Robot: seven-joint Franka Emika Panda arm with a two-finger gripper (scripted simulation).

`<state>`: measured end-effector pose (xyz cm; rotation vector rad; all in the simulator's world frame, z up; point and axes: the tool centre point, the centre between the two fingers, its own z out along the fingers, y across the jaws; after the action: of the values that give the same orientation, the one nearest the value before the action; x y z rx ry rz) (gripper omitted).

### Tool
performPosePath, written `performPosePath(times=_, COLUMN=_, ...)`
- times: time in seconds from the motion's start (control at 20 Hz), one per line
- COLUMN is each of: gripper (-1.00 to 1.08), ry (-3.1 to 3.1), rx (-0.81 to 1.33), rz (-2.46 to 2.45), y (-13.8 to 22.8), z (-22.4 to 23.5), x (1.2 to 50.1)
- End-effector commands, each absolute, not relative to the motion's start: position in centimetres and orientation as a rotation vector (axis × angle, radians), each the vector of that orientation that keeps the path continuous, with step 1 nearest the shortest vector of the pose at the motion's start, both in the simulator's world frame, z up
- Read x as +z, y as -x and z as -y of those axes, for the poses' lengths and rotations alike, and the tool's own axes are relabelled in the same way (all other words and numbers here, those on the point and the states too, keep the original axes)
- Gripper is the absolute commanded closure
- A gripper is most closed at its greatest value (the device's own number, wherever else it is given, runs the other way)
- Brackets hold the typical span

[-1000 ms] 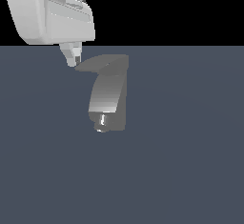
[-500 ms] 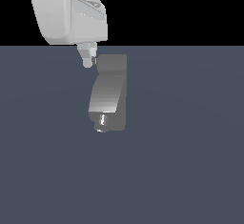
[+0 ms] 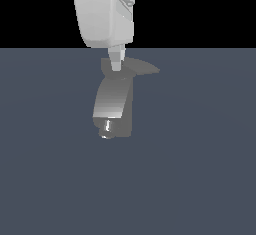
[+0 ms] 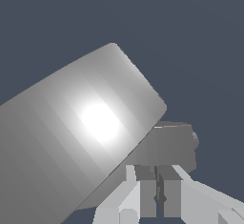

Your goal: Turn on the faucet by rotating a designated handle.

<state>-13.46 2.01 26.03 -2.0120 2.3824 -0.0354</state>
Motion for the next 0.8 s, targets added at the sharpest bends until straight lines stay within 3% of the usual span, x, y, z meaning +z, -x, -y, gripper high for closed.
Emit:
performPosePath(times=0.0, gripper=1.08, ry=2.014, rx=-0.034, rz=-2.383, y=13.3, z=-1.6, x=26.0)
performPosePath(times=0.75, gripper=1.08, ry=2.006, rx=-0.013, rz=-2.408, y=10.2, z=5.0, x=25.3)
